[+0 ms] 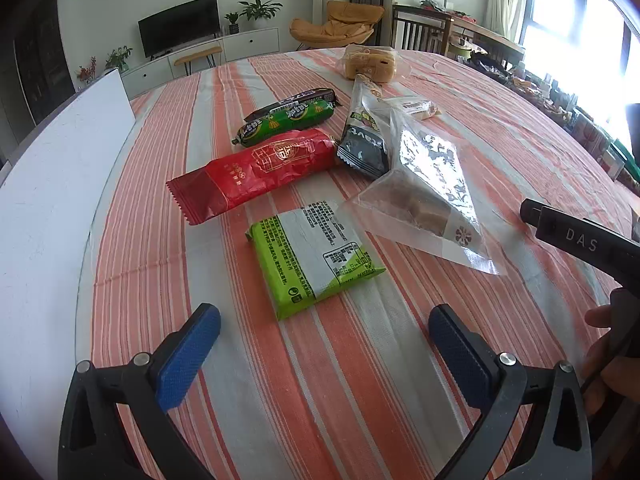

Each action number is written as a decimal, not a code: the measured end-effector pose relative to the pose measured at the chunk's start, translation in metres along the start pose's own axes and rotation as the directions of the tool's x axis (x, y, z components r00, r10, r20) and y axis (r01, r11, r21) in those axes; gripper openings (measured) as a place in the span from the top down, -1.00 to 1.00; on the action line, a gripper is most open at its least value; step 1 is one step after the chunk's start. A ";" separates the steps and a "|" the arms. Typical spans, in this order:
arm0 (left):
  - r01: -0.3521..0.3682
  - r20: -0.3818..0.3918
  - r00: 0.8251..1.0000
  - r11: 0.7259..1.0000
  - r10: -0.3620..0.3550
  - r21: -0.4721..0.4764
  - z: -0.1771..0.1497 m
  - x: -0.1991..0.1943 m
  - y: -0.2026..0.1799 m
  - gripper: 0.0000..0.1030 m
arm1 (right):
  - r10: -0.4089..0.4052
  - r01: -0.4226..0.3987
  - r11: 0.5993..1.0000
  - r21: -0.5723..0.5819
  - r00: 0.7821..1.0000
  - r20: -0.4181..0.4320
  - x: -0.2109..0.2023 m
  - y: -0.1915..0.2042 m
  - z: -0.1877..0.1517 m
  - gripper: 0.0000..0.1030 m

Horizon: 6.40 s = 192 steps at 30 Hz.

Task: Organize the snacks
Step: 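Bring the left tool back over the red-wrapped snack, then grasp the red-wrapped snack with the left tool and lift it, then carry the red snack toward the box while the right tool grasps the green printed pouch, then drop the red snack and green pouch into the cardboard box, opening both tools, then move the right tool over the clear bag of brown cakes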

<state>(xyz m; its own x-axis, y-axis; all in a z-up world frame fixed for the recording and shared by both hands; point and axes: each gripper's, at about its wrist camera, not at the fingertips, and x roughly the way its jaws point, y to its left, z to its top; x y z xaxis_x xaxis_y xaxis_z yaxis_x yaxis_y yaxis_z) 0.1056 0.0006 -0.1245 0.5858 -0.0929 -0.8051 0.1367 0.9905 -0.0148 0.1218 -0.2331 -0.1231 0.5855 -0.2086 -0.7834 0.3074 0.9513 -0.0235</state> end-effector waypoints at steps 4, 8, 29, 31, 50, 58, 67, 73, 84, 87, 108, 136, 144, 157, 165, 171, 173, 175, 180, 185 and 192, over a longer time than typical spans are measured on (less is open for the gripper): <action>-0.001 0.000 1.000 1.000 0.001 0.000 0.000 0.000 0.000 -1.00 | 0.000 0.000 1.000 0.000 1.000 0.000 0.000 0.000 0.000 -0.80; 0.000 0.000 1.000 1.000 0.000 0.000 0.000 0.000 0.000 -1.00 | 0.000 0.000 1.000 0.001 1.000 0.000 0.000 0.000 0.000 -0.80; -0.060 -0.166 0.981 0.976 0.096 0.207 0.109 0.013 0.023 -0.72 | -0.001 0.001 1.000 0.008 1.000 0.002 -0.002 -0.002 -0.001 -0.80; -0.054 -0.222 0.968 0.964 0.114 0.260 0.110 0.043 0.016 -0.68 | -0.001 0.001 1.000 0.008 1.000 0.002 -0.002 -0.002 -0.001 -0.80; -0.020 -0.083 0.997 0.981 0.004 -0.191 0.007 -0.018 0.073 0.67 | -0.008 0.008 1.000 0.016 1.000 0.001 -0.001 -0.001 -0.001 -0.80; 0.004 -0.036 0.999 0.969 -0.013 -0.247 0.009 -0.012 0.055 0.70 | -0.003 0.003 1.000 0.014 1.000 0.003 -0.001 -0.001 -0.001 -0.80; -0.092 -0.032 0.996 0.979 0.088 -0.183 -0.010 -0.018 0.058 -0.37 | 0.238 -0.248 0.959 0.136 0.968 0.085 -0.017 -0.019 -0.001 -0.79; -0.125 0.003 0.992 0.979 0.128 -0.163 -0.020 -0.019 0.065 -0.47 | 0.793 -0.794 0.606 0.041 0.607 0.042 -0.043 0.012 -0.009 -0.79; -0.094 -0.007 0.996 0.980 0.094 -0.174 -0.023 -0.024 0.073 -0.52 | 0.798 -0.759 0.603 0.245 0.574 -0.183 0.005 0.073 0.013 -0.70; -0.101 -0.015 0.995 0.982 0.100 -0.162 -0.022 -0.022 0.072 -0.46 | 0.668 -0.669 0.738 0.082 0.710 -0.221 -0.009 0.086 0.035 -0.72; 0.055 0.028 0.998 0.973 -0.050 -0.224 -0.037 -0.066 0.059 0.67 | 0.529 -0.589 0.806 -0.057 0.760 -0.378 -0.077 0.092 0.017 0.02; -0.043 0.113 0.992 0.997 0.049 -0.057 -0.021 -0.105 0.026 0.67 | 0.628 -0.621 0.773 0.128 0.724 -0.284 -0.066 0.044 -0.011 0.01; 0.062 0.112 0.993 0.990 -0.047 -0.128 -0.013 -0.120 0.043 0.67 | 0.640 -0.633 0.764 0.124 0.720 -0.267 -0.072 0.048 -0.007 0.01; -0.012 0.264 0.955 0.907 0.136 -0.422 -0.007 -0.224 0.217 0.68 | 0.798 -0.841 0.529 -0.113 0.538 -0.273 -0.192 0.190 0.026 0.01; -0.254 0.077 0.934 0.801 0.348 -0.543 -0.053 -0.200 0.287 -0.65 | 0.780 -0.804 0.492 -0.336 0.578 -0.241 -0.216 0.288 -0.006 -0.45; -0.171 0.134 0.954 0.852 0.269 -0.495 -0.050 -0.185 0.248 -0.67 | 0.692 -0.686 0.632 -0.360 0.709 -0.136 -0.171 0.233 -0.010 -0.42; -0.105 0.174 0.964 0.886 0.203 -0.452 -0.041 -0.182 0.221 -0.67 | 0.603 -0.593 0.727 -0.346 0.792 -0.090 -0.144 0.201 -0.010 -0.43; -0.032 0.207 0.971 0.927 0.118 -0.375 -0.028 -0.177 0.182 -0.71 | 0.472 -0.462 0.826 -0.322 0.880 -0.054 -0.112 0.166 -0.014 -0.43; 0.109 0.182 0.980 0.985 -0.084 -0.132 0.002 -0.155 0.079 -0.86 | 0.224 -0.225 0.961 -0.161 0.974 -0.028 -0.056 0.074 -0.022 -0.43; 0.131 0.091 0.987 0.991 -0.130 -0.004 0.019 -0.103 0.003 -0.86 | 0.189 -0.189 0.981 0.051 0.982 -0.004 -0.046 0.018 -0.018 -0.43; -0.034 0.036 0.999 0.999 0.034 -0.005 0.019 -0.036 -0.010 -0.86 | 0.168 -0.159 0.960 0.229 0.986 -0.019 -0.036 -0.013 -0.020 -0.43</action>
<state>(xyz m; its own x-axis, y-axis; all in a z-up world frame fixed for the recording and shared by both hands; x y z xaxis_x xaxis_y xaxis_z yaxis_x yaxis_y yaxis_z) 0.0981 -0.0074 -0.0841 0.6187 -0.0631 -0.7831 0.1132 0.9935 0.0094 0.0816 -0.2332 -0.1076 0.6142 -0.0417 -0.7880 0.3743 0.8946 0.2443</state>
